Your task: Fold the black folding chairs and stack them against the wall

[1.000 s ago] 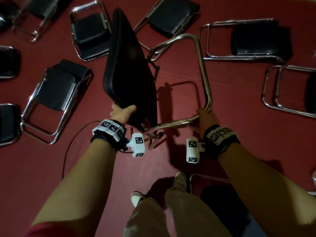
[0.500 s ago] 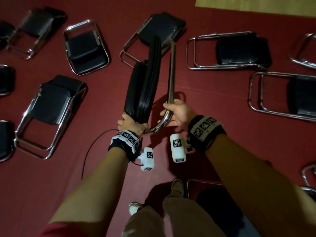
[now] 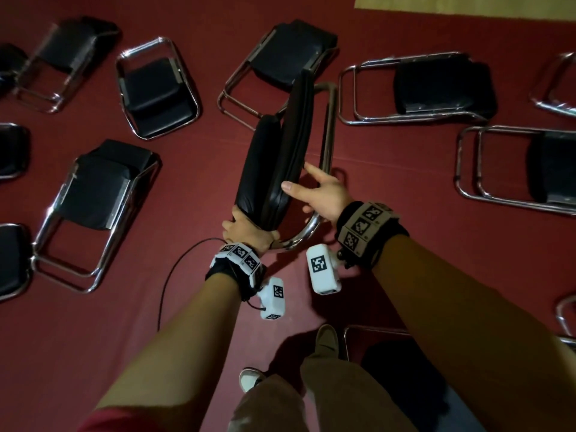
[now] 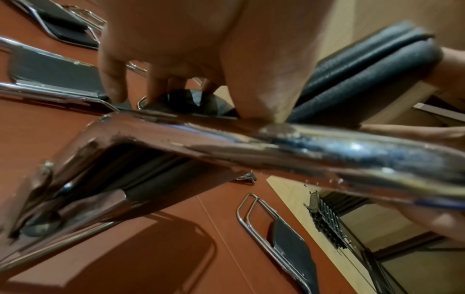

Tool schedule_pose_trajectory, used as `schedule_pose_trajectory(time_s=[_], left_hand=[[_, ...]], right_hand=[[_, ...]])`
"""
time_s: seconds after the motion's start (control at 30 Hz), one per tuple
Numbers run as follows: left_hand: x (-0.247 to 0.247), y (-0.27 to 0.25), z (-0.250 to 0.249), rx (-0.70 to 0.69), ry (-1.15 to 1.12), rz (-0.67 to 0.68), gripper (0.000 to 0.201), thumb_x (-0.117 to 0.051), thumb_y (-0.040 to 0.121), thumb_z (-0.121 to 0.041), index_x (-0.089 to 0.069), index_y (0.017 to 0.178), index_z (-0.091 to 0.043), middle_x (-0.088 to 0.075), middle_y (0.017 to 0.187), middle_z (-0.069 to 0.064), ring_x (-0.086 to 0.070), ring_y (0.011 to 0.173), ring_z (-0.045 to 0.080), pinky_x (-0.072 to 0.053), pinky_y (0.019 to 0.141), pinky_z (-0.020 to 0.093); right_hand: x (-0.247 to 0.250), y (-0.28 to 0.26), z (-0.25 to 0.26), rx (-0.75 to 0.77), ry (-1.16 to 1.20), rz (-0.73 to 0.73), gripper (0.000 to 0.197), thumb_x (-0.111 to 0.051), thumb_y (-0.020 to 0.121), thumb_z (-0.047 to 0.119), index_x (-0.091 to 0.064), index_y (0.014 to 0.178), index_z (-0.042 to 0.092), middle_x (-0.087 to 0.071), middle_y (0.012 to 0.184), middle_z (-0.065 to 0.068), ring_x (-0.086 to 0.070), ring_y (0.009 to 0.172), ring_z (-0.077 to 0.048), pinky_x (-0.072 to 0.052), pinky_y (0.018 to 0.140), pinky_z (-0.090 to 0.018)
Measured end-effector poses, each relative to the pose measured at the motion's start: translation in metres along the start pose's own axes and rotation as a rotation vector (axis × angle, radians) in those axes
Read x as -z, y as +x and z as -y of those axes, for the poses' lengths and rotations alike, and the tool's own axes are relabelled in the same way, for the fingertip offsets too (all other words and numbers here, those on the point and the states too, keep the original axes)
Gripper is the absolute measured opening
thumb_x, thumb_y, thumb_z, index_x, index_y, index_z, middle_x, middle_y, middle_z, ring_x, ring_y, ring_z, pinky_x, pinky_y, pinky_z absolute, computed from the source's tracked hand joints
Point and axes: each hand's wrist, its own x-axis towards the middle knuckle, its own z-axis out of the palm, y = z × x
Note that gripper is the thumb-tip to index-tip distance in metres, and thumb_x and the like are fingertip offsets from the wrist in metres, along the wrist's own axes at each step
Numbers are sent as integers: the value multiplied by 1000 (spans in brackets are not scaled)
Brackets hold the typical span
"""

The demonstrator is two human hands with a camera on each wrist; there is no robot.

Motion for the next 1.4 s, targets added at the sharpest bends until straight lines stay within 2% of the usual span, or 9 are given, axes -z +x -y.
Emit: schedule_pose_trajectory(time_s=[0.13,0.37,0.53,0.63,0.8,0.9,1.17,1.27,1.4], left_hand=[[10,7,4,-9,-6,51,107,-88,64,-42,-25,149,-24,-41,136,16,-48,125,41,-44,105,50],[39,27,17,-111,-127,212,143,-93,30,-61,-27,153,-27,-54,142,5,-54,129,30,-45,108,45],[79,26,28,-159,-308,361,79,-87,75,-13,-49,145,-12,-62,127,-1,-60,113,15,-45,91,24],[84,25,33,-140,-347,264,65,-75,89,-17,-46,147,-12,-61,134,6,-56,104,15,-45,87,26],[64,28,36,24,-575,180,58,-66,94,-15,-44,148,-12,-60,137,13,-61,116,28,-47,93,35],[51,35,42,193,-639,171,69,-70,90,-31,-40,147,-6,-58,135,20,-59,118,36,-48,102,44],[39,25,37,461,-1181,516,66,-46,99,-59,-53,132,-2,-61,130,22,-58,122,35,-48,79,47],[42,33,31,479,-1150,520,66,-43,99,-59,-52,124,1,-63,123,19,-67,100,32,-49,75,43],[41,46,33,459,-1034,479,67,-50,95,-62,-60,131,-6,-71,71,16,-68,61,30,-50,61,39]], right_hand=[[-6,-1,8,-9,10,-22,79,-77,80,45,-40,148,33,-57,97,23,-56,53,-1,-44,48,-14],[-20,9,16,-37,41,0,89,-80,74,54,-37,149,34,-53,141,1,-52,81,-9,-50,79,-27],[-24,16,21,-58,9,-14,91,-78,73,58,-36,150,36,-53,141,1,-56,85,-12,-48,63,-20],[-27,20,26,-67,-10,-2,95,-78,72,59,-33,151,36,-50,145,-1,-54,94,-16,-46,68,-22],[-31,22,33,-93,-25,-25,115,-77,77,52,6,155,39,-43,150,-7,-70,93,-21,-53,66,-30],[-37,26,36,-102,68,-16,116,-76,83,34,16,154,31,-32,157,-8,-57,124,-28,-48,102,-44],[-39,31,40,-128,93,42,129,-73,67,46,23,151,30,-34,157,-7,-45,135,-28,-42,108,-50],[-28,32,35,-114,-14,2,135,-78,70,60,24,152,25,-36,155,-6,-41,138,-25,-35,114,-39],[-17,37,32,-113,-52,-28,131,-83,73,44,18,154,22,-38,154,-4,-45,135,-22,-37,104,-25]])
